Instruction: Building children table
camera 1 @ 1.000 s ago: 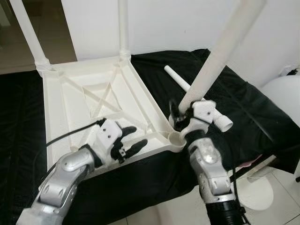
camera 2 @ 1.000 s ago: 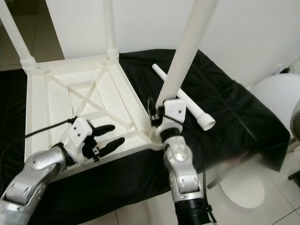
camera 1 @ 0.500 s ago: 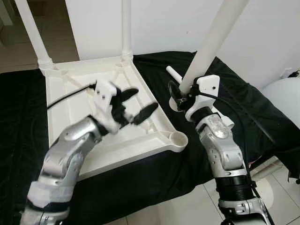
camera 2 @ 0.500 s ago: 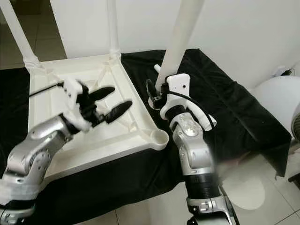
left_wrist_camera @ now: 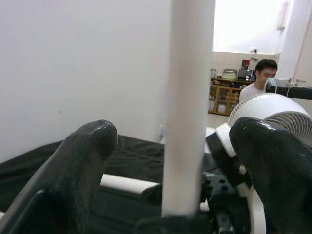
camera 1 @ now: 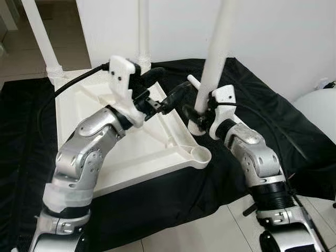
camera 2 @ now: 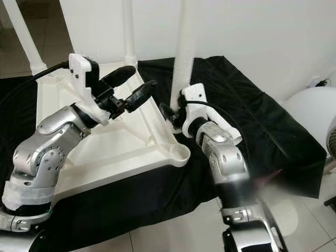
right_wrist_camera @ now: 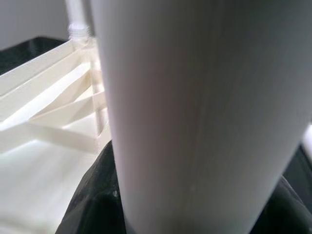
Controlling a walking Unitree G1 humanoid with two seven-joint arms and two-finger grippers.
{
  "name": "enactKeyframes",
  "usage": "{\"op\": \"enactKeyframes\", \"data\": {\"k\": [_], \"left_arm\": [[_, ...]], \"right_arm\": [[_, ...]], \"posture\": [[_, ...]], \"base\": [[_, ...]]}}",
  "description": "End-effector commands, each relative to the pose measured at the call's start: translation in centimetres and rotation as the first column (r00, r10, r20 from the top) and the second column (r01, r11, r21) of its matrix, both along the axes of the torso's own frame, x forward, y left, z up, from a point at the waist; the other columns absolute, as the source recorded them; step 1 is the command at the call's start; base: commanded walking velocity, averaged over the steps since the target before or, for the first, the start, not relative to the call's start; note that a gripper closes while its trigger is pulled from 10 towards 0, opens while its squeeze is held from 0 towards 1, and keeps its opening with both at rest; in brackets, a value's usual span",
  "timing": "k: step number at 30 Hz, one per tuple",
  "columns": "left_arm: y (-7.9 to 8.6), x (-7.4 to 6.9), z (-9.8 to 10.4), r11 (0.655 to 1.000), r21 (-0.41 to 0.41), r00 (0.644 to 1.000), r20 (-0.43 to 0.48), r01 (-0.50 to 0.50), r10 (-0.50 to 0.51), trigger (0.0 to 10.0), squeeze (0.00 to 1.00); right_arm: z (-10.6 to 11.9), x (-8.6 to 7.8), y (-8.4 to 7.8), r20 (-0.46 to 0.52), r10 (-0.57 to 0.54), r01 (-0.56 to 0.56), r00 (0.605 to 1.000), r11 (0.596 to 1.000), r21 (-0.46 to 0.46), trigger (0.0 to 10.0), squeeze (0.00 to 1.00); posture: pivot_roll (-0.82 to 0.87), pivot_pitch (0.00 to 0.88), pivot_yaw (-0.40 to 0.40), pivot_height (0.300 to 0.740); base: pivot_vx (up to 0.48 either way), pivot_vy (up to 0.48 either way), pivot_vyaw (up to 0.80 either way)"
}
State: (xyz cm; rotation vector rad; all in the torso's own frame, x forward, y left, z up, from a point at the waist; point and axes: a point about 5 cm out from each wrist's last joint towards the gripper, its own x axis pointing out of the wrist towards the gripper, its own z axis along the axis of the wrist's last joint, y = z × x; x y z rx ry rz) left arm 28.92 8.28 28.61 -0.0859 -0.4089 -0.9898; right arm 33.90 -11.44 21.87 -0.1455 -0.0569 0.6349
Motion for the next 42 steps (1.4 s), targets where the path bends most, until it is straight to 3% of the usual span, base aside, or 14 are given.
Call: {"op": "enactKeyframes", "data": {"k": [1,7,18,25,30,32,33,34,35,36,37,42], "left_arm": [[-0.6,0.0,0.0,0.999,0.035,0.999,0.010,0.034,-0.034,10.0,0.00],[-1.7,0.4,0.1,0.995,0.089,0.998,0.042,0.035,-0.039,10.0,0.00],[-2.6,1.1,0.6,0.991,0.113,0.997,0.029,0.068,-0.072,10.0,0.00],[-3.1,1.5,0.4,0.975,0.169,0.989,-0.052,0.142,-0.135,10.0,0.00],[-3.1,1.3,0.6,0.959,0.137,0.967,-0.100,0.247,-0.235,10.0,0.00],[-2.7,1.0,0.6,0.942,0.084,0.934,-0.184,0.325,-0.306,9.8,0.00],[-2.7,1.0,0.6,0.942,0.084,0.934,-0.184,0.325,-0.306,9.8,0.00],[-2.5,1.0,0.6,0.931,0.045,0.911,-0.228,0.362,-0.343,5.8,0.00],[-2.3,0.8,0.9,0.920,0.016,0.896,-0.238,0.391,-0.376,0.0,0.00],[-2.3,0.8,0.9,0.920,0.016,0.896,-0.238,0.391,-0.376,0.0,0.00],[-2.2,0.7,1.1,0.912,0.009,0.887,-0.236,0.411,-0.397,0.0,0.21],[-2.0,0.6,1.5,0.902,-0.004,0.876,-0.233,0.433,-0.421,0.0,0.22]], "right_arm": [[-0.1,-0.1,0.3,-0.024,0.056,-0.057,0.998,0.998,-0.042,10.0,0.00],[-0.5,-0.5,1.2,-0.077,0.187,-0.195,0.979,0.973,-0.120,10.0,0.00],[-1.5,-1.0,1.1,-0.135,0.276,-0.300,0.952,0.931,-0.210,10.0,0.00],[-1.6,-1.1,0.9,-0.153,0.306,-0.336,0.940,0.910,-0.243,10.0,0.00],[-1.7,-1.1,0.8,-0.163,0.318,-0.352,0.934,0.900,-0.258,10.0,0.00],[-1.8,-1.1,0.7,-0.165,0.321,-0.355,0.933,0.897,-0.263,10.0,0.00],[-1.8,-1.1,0.7,-0.165,0.321,-0.355,0.933,0.897,-0.263,10.0,0.00],[-1.8,-1.1,0.7,-0.165,0.322,-0.356,0.932,0.896,-0.266,10.0,0.00],[-1.9,-1.2,0.6,-0.165,0.323,-0.357,0.932,0.894,-0.270,10.0,0.00],[-1.9,-1.2,0.6,-0.165,0.323,-0.357,0.932,0.894,-0.270,10.0,0.00],[-1.8,-1.1,0.6,-0.165,0.323,-0.358,0.932,0.894,-0.271,10.0,0.00],[-1.8,-1.1,0.5,-0.165,0.322,-0.357,0.932,0.893,-0.273,10.0,0.00]], "posture": [[0.00,0.019,-0.037,0.740],[0.00,0.016,-0.042,0.740],[0.00,0.016,-0.044,0.740],[-0.01,0.018,-0.043,0.740],[-0.01,0.019,-0.038,0.740],[-0.01,0.022,-0.034,0.740],[-0.01,0.022,-0.034,0.740],[-0.01,0.022,-0.034,0.740],[-0.02,0.022,-0.031,0.740],[-0.02,0.022,-0.031,0.740],[-0.02,0.022,-0.031,0.740],[-0.02,0.021,-0.030,0.740]], "base": [[0.000,0.000,0.00],[0.000,0.000,0.00],[0.000,0.000,0.00],[0.000,0.000,0.00],[0.000,0.000,0.00],[0.000,0.000,0.00],[0.000,0.000,0.00],[0.000,0.000,0.00],[0.000,0.000,0.00],[0.000,0.000,0.00],[0.000,0.000,0.00],[0.000,0.000,0.00]]}}
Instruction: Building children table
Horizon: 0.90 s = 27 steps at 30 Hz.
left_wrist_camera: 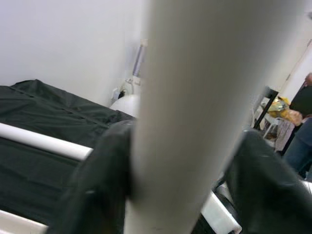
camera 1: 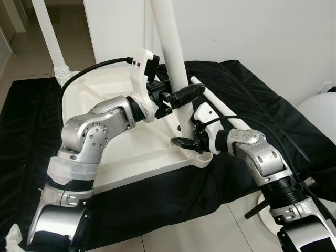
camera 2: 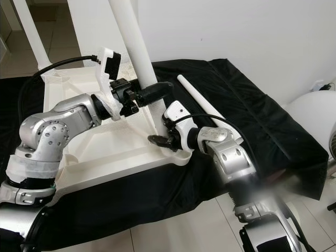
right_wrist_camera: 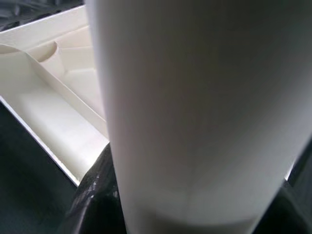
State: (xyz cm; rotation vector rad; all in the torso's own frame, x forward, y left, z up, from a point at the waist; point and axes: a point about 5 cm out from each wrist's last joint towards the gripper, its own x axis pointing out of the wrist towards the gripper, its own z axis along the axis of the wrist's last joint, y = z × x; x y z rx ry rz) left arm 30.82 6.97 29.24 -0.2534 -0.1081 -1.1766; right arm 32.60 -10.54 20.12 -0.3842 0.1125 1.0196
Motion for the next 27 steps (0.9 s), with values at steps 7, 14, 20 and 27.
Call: {"op": "enactKeyframes", "data": {"k": [7,14,20,27], "left_arm": [[-0.7,-1.4,1.1,0.978,-0.007,0.976,0.063,0.208,-0.207,0.0,0.00],[-1.0,-0.7,1.0,0.990,0.051,0.990,0.050,0.132,-0.135,10.0,0.00],[-1.0,0.9,1.5,0.996,0.088,1.000,-0.006,-0.019,0.020,10.0,0.00],[-1.3,1.5,3.4,0.990,0.078,0.994,0.019,-0.113,0.112,10.0,0.00]], "right_arm": [[-0.1,0.3,-0.3,-0.006,-0.018,0.018,1.000,1.000,-0.020,10.0,0.00],[0.1,0.8,-0.3,-0.022,-0.056,0.056,0.998,0.998,0.025,10.0,1.00],[0.9,1.8,-0.6,0.008,-0.170,0.168,0.985,0.981,0.100,10.0,1.00],[1.7,2.8,-1.0,0.050,-0.273,0.262,0.961,0.952,0.159,10.0,0.00]], "posture": [[-0.01,0.022,-0.034,0.740],[-0.01,0.023,-0.037,0.740],[-0.01,0.023,-0.035,0.740],[-0.01,0.023,-0.033,0.740]], "base": [[0.000,0.000,0.00],[0.000,0.000,0.00],[0.000,0.000,0.00],[0.000,0.000,0.00]]}}
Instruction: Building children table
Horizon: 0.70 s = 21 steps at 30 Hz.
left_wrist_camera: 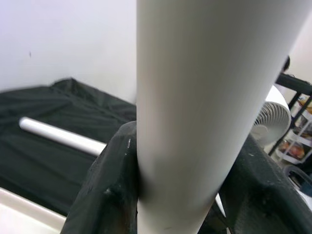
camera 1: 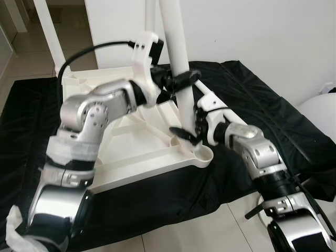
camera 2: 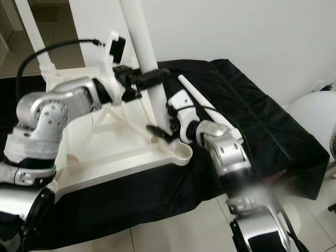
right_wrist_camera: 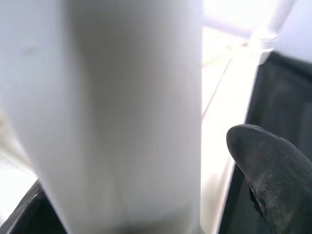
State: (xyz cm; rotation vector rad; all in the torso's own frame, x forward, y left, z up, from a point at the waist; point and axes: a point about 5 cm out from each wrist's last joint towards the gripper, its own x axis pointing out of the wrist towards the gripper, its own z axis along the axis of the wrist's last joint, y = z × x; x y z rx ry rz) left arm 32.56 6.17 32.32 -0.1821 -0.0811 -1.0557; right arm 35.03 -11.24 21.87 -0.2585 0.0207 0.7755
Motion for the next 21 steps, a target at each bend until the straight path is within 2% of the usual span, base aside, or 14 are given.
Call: {"op": "enactKeyframes", "data": {"k": [1,6,11,12,13,17,21], "left_arm": [[-0.6,0.1,0.5,1.000,0.009,1.000,0.012,-0.029,0.029,10.0,0.00],[-1.1,0.9,0.9,0.992,-0.007,0.992,-0.002,-0.129,0.129,10.0,0.00],[-1.4,1.2,1.0,0.984,-0.015,0.984,-0.015,-0.176,0.175,10.0,0.00],[-2.1,1.7,0.6,0.962,0.016,0.962,-0.003,-0.272,0.272,10.0,0.00],[-2.4,1.8,0.4,0.954,0.021,0.954,-0.001,-0.299,0.299,10.0,0.00],[-2.7,1.8,0.3,0.942,0.031,0.942,0.007,-0.335,0.335,10.0,0.00],[-3.3,1.6,0.4,0.939,0.011,0.939,0.000,-0.345,0.345,10.0,0.00]], "right_arm": [[0.1,0.4,-0.2,0.025,-0.053,0.053,0.998,0.999,0.010,10.0,0.00],[0.4,0.5,0.7,0.086,-0.104,0.100,0.991,0.994,0.044,10.0,0.00],[0.2,0.5,1.4,0.130,-0.144,0.140,0.981,0.989,0.040,10.0,0.00],[-0.2,0.3,2.6,0.177,-0.208,0.201,0.962,0.978,0.058,10.0,0.00],[-0.4,0.2,2.9,0.188,-0.235,0.227,0.954,0.972,0.067,10.0,0.00],[-0.6,0.2,3.2,0.227,-0.296,0.290,0.928,0.955,0.062,10.0,0.00],[-1.0,0.4,3.2,0.219,-0.383,0.368,0.898,0.924,0.105,10.0,0.00]], "posture": [[-0.01,0.023,-0.033,0.740],[-0.02,0.020,-0.028,0.740],[-0.02,0.020,-0.026,0.740],[-0.02,0.020,-0.027,0.740],[-0.02,0.020,-0.027,0.740],[-0.01,0.020,-0.033,0.740],[0.00,0.018,-0.038,0.740]], "base": [[0.000,0.000,0.00],[0.000,0.000,0.00],[0.000,0.000,0.00],[0.000,0.000,0.00],[0.000,0.000,0.00],[0.000,0.000,0.00],[0.000,0.000,0.00]]}}
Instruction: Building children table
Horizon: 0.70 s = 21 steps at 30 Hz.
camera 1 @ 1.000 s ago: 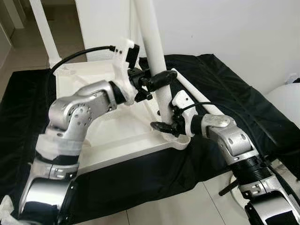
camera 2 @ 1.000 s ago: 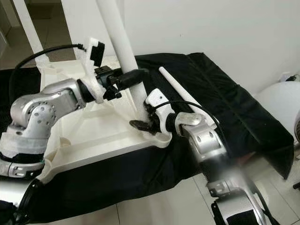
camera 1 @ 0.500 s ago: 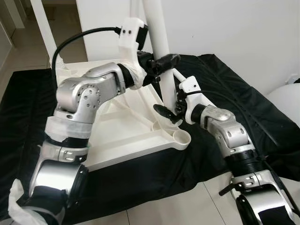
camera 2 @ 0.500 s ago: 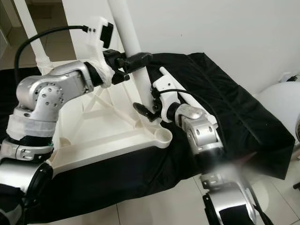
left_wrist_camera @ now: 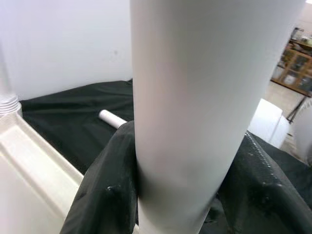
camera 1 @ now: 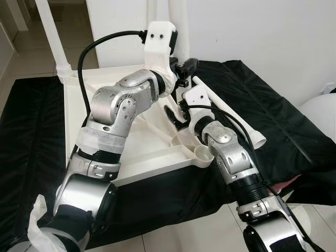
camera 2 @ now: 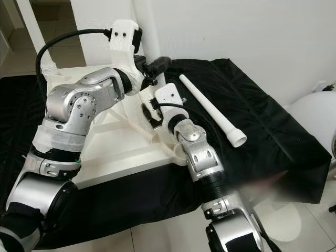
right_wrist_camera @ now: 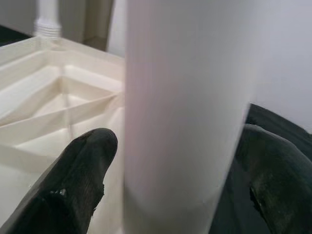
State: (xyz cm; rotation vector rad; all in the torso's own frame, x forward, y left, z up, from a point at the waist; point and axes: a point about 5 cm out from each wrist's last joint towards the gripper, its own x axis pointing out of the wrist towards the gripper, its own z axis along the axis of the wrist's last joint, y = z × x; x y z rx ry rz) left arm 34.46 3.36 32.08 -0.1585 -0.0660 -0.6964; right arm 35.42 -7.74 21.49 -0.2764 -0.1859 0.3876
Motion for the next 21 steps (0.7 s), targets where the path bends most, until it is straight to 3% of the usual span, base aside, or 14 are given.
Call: {"op": "enactKeyframes", "data": {"k": [1,11,21], "left_arm": [[-0.8,-0.4,0.6,1.000,-0.003,0.999,0.037,0.006,-0.006,10.0,0.00],[-1.5,-0.5,1.0,1.000,-0.005,0.999,0.048,-0.003,0.003,10.0,0.00],[-2.0,-0.8,1.4,1.000,-0.016,0.998,0.062,0.008,-0.007,10.0,0.00]], "right_arm": [[-0.7,0.1,-0.4,-0.003,-0.063,0.063,0.998,0.998,-0.002,10.0,0.00],[-1.3,0.3,-1.1,0.020,-0.155,0.155,0.988,0.988,0.001,10.0,0.00],[-1.7,0.7,-1.1,0.027,-0.171,0.171,0.985,0.985,-0.004,10.0,0.00]], "posture": [[0.00,0.018,-0.038,0.740],[0.00,0.008,-0.035,0.740],[0.00,0.000,-0.040,0.740]], "base": [[0.000,0.000,0.00],[0.000,0.000,0.00],[0.000,0.000,0.00]]}}
